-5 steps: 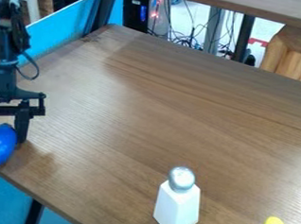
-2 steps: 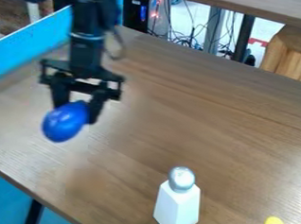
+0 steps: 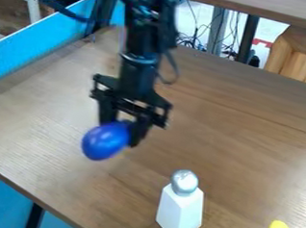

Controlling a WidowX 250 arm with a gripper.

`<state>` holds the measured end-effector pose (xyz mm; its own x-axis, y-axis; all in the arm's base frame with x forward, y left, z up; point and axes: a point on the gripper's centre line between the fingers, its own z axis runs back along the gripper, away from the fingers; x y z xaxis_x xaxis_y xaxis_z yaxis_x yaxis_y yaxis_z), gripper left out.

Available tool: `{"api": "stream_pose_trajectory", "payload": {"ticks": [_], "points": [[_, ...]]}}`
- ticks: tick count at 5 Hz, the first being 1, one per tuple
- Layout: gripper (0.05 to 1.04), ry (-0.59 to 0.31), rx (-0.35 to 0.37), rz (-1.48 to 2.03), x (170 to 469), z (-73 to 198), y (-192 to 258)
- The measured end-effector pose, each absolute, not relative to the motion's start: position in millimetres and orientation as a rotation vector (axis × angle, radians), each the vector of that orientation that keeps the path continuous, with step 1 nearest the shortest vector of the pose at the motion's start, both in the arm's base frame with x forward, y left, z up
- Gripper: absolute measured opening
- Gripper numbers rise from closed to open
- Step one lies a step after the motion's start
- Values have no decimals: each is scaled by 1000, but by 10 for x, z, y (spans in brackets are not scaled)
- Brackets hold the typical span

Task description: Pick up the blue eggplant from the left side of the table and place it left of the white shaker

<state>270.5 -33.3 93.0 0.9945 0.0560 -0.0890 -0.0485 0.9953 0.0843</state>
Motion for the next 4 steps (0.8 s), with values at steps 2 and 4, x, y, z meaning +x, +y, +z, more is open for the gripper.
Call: {"api": "stream_pose_trajectory", "payload": {"ticks": [2,4], "points": [[656,129,107,-33,2736,654,-444],[656,76,93,-66,2829,609,-463]]}}
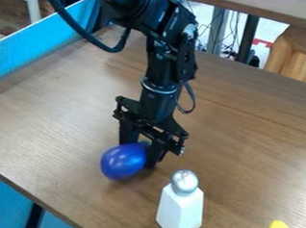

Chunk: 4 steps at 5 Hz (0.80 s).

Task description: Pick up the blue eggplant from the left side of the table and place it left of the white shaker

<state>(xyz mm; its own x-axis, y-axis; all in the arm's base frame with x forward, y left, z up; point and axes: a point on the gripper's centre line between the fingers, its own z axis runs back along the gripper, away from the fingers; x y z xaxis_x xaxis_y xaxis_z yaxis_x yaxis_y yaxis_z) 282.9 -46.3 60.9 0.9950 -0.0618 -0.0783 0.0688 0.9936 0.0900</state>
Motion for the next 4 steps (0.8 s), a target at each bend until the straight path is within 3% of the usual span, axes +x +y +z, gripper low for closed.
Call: {"api": "stream_pose_trajectory", "payload": {"ticks": [1,2,4], "points": [[700,105,71,-40,2750,559,-487],[975,129,38,-2,2698,527,-457],[1001,145,26,15,2650,528,-437]]}}
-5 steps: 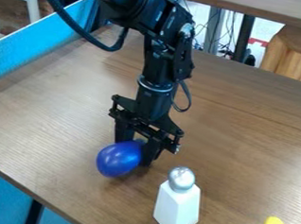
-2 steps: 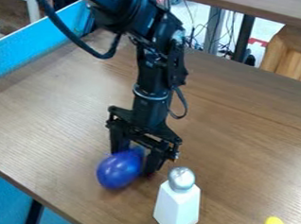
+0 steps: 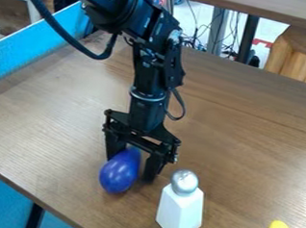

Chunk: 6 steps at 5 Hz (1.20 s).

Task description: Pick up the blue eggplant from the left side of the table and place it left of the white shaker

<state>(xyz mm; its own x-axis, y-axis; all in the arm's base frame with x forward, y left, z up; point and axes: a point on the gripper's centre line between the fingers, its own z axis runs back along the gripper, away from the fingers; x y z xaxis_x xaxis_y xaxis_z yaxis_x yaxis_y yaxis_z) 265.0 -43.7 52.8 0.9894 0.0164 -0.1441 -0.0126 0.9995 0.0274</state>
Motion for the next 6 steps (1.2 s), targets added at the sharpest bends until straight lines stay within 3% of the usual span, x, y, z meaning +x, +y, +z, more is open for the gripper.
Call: {"api": "stream_pose_trajectory", "payload": {"ticks": [1,2,4,6], "points": [[1001,119,22,-11,2682,729,-444],[1001,87,68,-56,2714,1046,-496],[1001,45,31,-185,2822,1499,-845],[1001,71,-4,-314,2849,1682,-1434]]}}
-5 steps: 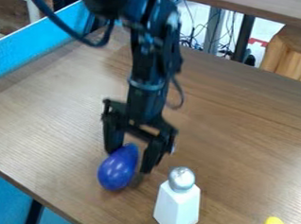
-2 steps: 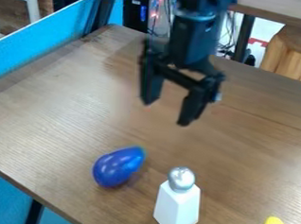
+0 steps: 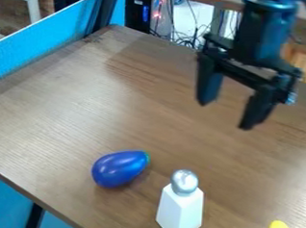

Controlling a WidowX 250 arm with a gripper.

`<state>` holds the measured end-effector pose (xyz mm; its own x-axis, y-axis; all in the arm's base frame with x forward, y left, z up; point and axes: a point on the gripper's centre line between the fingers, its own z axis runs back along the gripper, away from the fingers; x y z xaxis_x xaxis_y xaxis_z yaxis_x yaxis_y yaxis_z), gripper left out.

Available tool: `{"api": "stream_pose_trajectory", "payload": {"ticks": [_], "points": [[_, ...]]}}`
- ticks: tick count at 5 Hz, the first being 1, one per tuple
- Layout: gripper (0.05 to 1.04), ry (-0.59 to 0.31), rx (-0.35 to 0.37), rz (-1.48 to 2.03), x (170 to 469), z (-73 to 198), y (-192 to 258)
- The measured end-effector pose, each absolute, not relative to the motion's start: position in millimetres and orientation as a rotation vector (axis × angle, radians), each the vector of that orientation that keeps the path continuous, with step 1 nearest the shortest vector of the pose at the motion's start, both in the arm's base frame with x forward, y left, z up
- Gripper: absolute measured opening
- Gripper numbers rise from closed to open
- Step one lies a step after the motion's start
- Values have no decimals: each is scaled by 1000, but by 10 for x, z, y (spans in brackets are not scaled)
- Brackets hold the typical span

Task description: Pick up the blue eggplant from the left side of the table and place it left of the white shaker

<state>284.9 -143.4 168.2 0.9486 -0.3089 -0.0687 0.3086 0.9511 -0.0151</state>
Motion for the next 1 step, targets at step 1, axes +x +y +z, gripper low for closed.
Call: {"api": "stream_pose_trajectory", "payload": {"ticks": [1], "points": [[1001,93,14,-350,2818,1701,-1593]]}}
